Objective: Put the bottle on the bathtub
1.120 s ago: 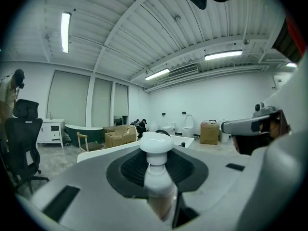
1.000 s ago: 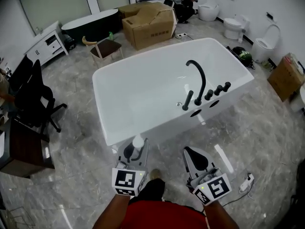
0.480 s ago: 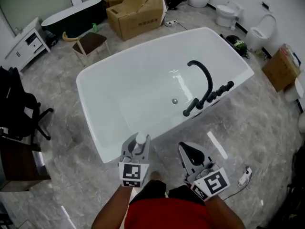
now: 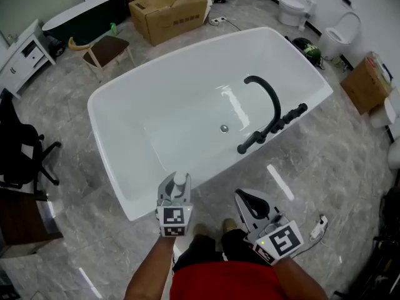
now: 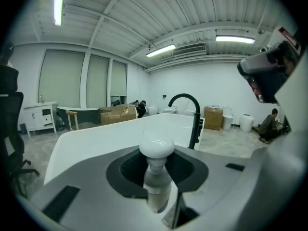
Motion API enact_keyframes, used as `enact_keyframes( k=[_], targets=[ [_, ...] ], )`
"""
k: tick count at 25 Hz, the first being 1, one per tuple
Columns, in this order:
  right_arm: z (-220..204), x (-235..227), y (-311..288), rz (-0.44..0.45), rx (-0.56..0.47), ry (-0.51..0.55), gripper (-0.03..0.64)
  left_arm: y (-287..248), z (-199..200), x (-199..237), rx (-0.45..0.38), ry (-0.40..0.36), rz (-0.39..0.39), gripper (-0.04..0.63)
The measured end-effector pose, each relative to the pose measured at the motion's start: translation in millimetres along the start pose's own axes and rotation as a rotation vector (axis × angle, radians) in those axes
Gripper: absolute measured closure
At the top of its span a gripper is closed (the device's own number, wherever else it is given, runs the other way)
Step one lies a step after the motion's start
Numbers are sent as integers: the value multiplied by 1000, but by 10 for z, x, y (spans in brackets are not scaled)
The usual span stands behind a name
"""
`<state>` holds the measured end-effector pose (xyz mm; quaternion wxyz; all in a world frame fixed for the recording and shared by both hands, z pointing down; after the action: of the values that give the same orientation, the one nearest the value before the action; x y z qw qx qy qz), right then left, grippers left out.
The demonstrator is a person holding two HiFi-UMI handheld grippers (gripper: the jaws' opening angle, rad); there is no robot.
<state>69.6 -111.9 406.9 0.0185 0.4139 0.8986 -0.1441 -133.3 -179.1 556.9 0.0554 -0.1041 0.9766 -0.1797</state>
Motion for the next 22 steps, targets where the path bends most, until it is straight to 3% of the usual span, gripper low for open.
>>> enact_keyframes(
  k=[7,15,22],
  targets=[
    [-94,-130,21,-3,19,-21,612,-133,-198,-15,33,14,19,497],
    [-187,-166,82,16,32,-39,612,-97,-310,-71,4,-15,15,495],
    [-195,-172,84,46,36,-35,612,-50,-363,-88,17,-3,35,389]
  ],
)
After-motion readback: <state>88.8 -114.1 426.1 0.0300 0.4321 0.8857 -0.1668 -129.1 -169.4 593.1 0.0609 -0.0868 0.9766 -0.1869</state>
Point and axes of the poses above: the fingertips, and each gripper's own axes: y backward along the fingers, x to its left, z out of its top, the point moved 8 cm from there along y, backward along the fingers, and after that the axes turned 12 degrees about z, right-handed, at the moved point
